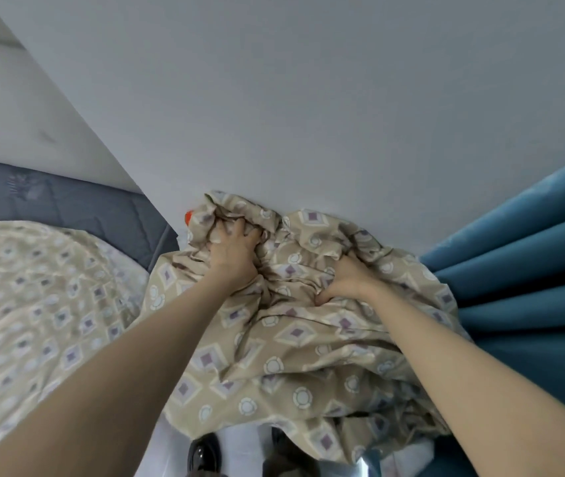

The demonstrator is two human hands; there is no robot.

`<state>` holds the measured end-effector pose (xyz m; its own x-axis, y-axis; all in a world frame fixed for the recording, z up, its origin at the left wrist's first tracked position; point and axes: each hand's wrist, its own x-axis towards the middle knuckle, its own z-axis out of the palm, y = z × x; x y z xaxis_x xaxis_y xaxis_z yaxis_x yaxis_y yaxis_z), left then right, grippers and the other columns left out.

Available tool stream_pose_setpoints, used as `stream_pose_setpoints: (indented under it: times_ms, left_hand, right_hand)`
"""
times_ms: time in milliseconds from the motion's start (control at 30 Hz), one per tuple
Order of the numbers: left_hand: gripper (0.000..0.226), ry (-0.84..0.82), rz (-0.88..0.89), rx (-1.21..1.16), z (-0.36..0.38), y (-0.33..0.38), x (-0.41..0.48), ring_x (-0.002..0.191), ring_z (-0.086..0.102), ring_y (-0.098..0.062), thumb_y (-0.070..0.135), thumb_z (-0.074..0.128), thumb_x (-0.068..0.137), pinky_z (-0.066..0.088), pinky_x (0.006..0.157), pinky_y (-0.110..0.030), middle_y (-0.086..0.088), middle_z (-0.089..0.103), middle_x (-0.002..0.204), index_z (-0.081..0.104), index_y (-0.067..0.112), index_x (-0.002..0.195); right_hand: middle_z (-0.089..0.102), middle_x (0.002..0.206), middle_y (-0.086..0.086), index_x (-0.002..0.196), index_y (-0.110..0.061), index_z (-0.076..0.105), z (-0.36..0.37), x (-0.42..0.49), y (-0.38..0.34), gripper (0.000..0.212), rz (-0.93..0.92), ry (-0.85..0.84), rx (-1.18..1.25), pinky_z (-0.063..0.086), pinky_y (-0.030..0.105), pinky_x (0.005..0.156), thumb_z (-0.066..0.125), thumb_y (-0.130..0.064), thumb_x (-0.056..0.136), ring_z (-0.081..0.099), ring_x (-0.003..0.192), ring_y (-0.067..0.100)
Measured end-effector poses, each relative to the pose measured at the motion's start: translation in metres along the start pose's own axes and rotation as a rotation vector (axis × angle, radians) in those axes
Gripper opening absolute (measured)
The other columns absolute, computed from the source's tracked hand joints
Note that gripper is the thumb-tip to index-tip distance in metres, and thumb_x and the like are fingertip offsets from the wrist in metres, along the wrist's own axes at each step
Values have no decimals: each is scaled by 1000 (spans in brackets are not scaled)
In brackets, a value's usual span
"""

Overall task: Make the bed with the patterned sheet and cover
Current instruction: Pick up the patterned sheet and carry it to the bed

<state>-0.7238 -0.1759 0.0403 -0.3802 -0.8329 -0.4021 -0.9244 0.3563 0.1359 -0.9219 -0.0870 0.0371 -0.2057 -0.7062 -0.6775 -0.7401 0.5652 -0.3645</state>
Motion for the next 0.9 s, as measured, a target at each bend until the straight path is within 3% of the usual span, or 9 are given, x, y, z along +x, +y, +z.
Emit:
stream_pose_setpoints:
  times_ms: [100, 233, 333, 500, 600, 733, 900]
  left_hand:
    - [76, 28, 28, -27, -11, 0, -21, 137, 8, -45, 23, 64, 75, 41, 94, -58, -5, 11, 152, 27, 34, 141]
    - [82, 2, 48, -60, -27, 6, -44, 138, 5, -47, 21, 65, 73, 39, 96, -63, -1, 2, 156, 24, 41, 141]
    - [86, -17, 49, -62, -33, 9, -60, 140, 3, -45, 18, 64, 73, 33, 101, -64, 1, -1, 158, 22, 42, 143]
    - [90, 16, 55, -59, -40, 9, -89, 143, 2, -38, 17, 61, 77, 22, 109, -62, 3, 1, 158, 11, 42, 148]
    - [81, 67, 67, -83, -45, 7, -106, 143, 9, -35, 17, 57, 81, 22, 112, -57, 2, 8, 158, 17, 39, 148]
    - [64, 152, 63, -118, -47, 1, -127, 141, 20, -29, 34, 54, 88, 23, 113, -48, -2, 19, 156, 28, 34, 146]
    - [61, 154, 32, -157, -54, -10, -164, 142, 21, -24, 31, 50, 90, 32, 108, -49, 0, 19, 156, 27, 34, 147]
  right_hand:
    - [40, 143, 7, 142, -20, 37, -3, -26, -1, 106, 2, 72, -61, 38, 33, 105, 89, -38, 52, 39, 130, 28]
    - [33, 148, 7, 149, -30, 18, -1, -54, -3, 121, -21, 119, -52, 39, 38, 106, 89, -27, 51, 37, 132, 31]
    - [20, 153, 10, 150, -36, 12, 2, -71, -1, 113, -39, 195, -77, 35, 40, 109, 83, -26, 62, 30, 137, 34]
    - [33, 146, 12, 147, -34, 26, 2, -101, 1, 82, -81, 287, -75, 36, 37, 108, 71, -28, 79, 38, 132, 34]
    - [40, 143, 14, 144, -25, 35, -1, -116, -5, 72, -84, 271, -9, 36, 35, 107, 69, -30, 81, 41, 130, 32]
    - [51, 136, 11, 136, -17, 50, -1, -135, -16, 62, -98, 293, 34, 41, 35, 103, 69, -40, 82, 48, 125, 29]
    - [54, 136, 4, 133, -18, 52, 9, -157, -24, 45, -94, 296, 57, 44, 32, 99, 61, -24, 88, 51, 123, 23]
